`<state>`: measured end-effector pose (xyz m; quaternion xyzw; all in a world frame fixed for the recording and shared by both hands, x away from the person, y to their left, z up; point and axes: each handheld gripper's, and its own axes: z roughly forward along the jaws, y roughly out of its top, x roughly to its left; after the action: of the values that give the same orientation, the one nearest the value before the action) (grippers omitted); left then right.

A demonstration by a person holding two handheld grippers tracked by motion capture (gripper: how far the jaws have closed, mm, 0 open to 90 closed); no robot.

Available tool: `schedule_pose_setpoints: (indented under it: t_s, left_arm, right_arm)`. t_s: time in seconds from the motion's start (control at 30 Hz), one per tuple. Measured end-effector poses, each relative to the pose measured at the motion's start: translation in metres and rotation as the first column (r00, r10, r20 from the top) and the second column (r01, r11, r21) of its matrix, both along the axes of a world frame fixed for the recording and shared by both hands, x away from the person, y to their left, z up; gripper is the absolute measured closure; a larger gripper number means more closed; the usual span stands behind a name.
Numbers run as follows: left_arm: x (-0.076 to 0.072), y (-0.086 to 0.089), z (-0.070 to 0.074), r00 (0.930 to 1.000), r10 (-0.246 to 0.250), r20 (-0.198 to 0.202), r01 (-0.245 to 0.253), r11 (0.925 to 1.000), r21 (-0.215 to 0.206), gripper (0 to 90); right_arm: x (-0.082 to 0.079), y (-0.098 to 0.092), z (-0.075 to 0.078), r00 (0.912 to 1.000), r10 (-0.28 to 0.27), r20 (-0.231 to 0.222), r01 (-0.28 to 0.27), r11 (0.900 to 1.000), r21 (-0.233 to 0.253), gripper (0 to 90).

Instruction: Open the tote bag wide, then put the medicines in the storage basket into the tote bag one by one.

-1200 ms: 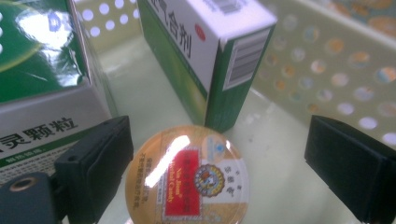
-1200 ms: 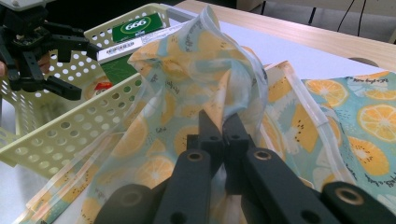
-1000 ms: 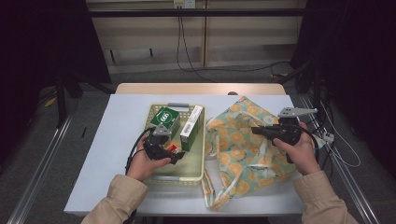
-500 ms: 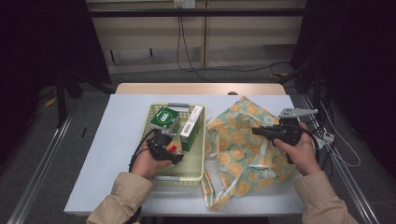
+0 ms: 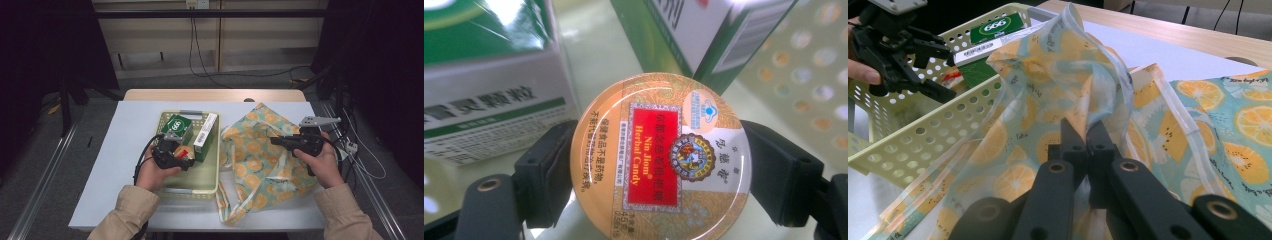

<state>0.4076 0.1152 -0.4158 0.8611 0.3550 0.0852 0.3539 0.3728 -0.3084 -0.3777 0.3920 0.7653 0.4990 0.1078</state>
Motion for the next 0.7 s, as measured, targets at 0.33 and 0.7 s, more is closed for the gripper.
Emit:
schedule_pose_setpoints:
  t_s: [0.33,0.7]
  left_arm:
    - [-0.004,-0.002,0.032,0.9991,0.004,0.042,-0.002,0.9986,-0.053,20.7]
    - [-0.01,-0.019,0.06,0.9969,-0.021,0.076,0.029,0.9943,-0.103,20.7]
  right_arm:
    - [0.002,0.001,-0.001,1.0,0.0,-0.004,0.0,1.0,-0.005,90.0]
    - [0.001,-0.001,0.0,1.0,-0.003,-0.001,0.003,1.0,0.0,90.0]
